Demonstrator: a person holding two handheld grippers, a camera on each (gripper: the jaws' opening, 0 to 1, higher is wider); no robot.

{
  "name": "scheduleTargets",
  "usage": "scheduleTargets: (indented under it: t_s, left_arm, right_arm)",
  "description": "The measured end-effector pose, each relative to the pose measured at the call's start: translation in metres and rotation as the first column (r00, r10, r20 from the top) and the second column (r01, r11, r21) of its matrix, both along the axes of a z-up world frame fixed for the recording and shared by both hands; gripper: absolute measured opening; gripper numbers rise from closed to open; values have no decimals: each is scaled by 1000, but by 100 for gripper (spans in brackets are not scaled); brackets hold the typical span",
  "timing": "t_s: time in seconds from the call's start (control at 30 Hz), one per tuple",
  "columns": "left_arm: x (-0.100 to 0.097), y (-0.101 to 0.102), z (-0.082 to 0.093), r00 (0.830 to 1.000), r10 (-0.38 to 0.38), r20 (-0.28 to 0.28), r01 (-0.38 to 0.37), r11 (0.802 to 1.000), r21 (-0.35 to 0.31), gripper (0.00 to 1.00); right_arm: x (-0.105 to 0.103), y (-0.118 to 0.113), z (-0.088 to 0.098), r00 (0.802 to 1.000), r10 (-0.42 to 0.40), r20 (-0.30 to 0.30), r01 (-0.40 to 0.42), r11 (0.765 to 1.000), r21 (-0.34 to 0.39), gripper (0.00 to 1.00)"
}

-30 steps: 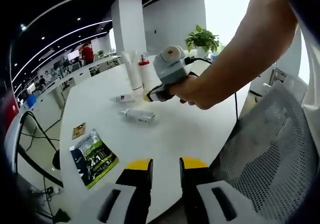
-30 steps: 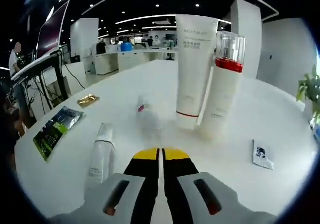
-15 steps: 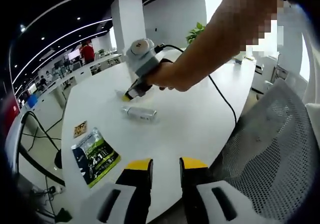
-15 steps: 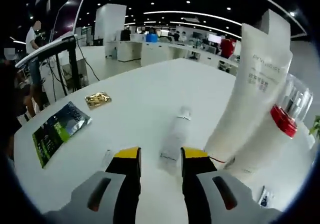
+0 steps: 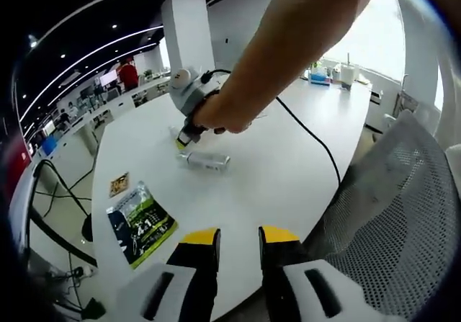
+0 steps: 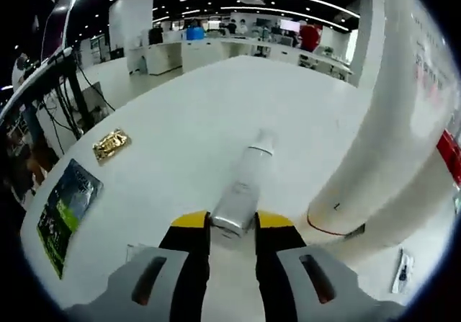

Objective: Arrange the skincare products in the storage area until every visible bottle or jar stands upright without overlapping.

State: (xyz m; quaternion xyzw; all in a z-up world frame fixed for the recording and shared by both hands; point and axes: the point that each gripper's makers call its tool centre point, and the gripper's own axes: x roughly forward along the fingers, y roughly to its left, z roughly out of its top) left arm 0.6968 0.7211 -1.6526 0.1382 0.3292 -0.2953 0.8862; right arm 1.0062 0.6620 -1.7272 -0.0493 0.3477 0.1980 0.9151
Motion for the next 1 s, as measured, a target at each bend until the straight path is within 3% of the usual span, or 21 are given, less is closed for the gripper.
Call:
scheduleTargets:
  t_s: [0.03, 0.07, 0.3, 0.6, 0.77, 0.83, 0.93, 1.0]
  left_arm:
    - [0, 1, 0, 1000, 6, -4, -6, 1000, -2, 22]
    - [0, 1, -1, 1000, 8, -5, -8, 1000, -1, 22]
    - [1, 3, -1, 1000, 14, -8, -14, 1000, 7, 22]
    - [2, 3, 0, 1000, 18, -1, -18, 1000, 3, 22]
    - [5, 3, 4, 1000, 30, 0, -30, 999, -22, 22]
    - [5, 2, 5, 1000, 31, 1, -31, 999, -32, 22]
    - [5, -1, 9, 1000, 27, 5, -27, 998, -56, 23]
    - [6, -3, 12, 1000, 25, 9, -24, 997, -76, 23]
  right_arm:
    - [-5, 0, -2, 999, 52, -16, -52, 998, -35, 19]
    - [-7, 1, 3, 999, 52, -6, -52, 998, -41, 18]
    - [-34, -3, 26, 995, 93, -23, -93, 996, -7, 17]
    - [-75, -23, 74, 997, 81, 3, -80, 985, 150, 17]
    - [-115, -41, 99, 996, 87, 29, -91, 967, 239, 17]
    - [-133, -44, 110, 996, 85, 32, -91, 944, 317, 17]
    - [-157, -56, 120, 995, 94, 45, -104, 934, 341, 17]
    - [-171, -57, 130, 995, 88, 51, -101, 908, 406, 17]
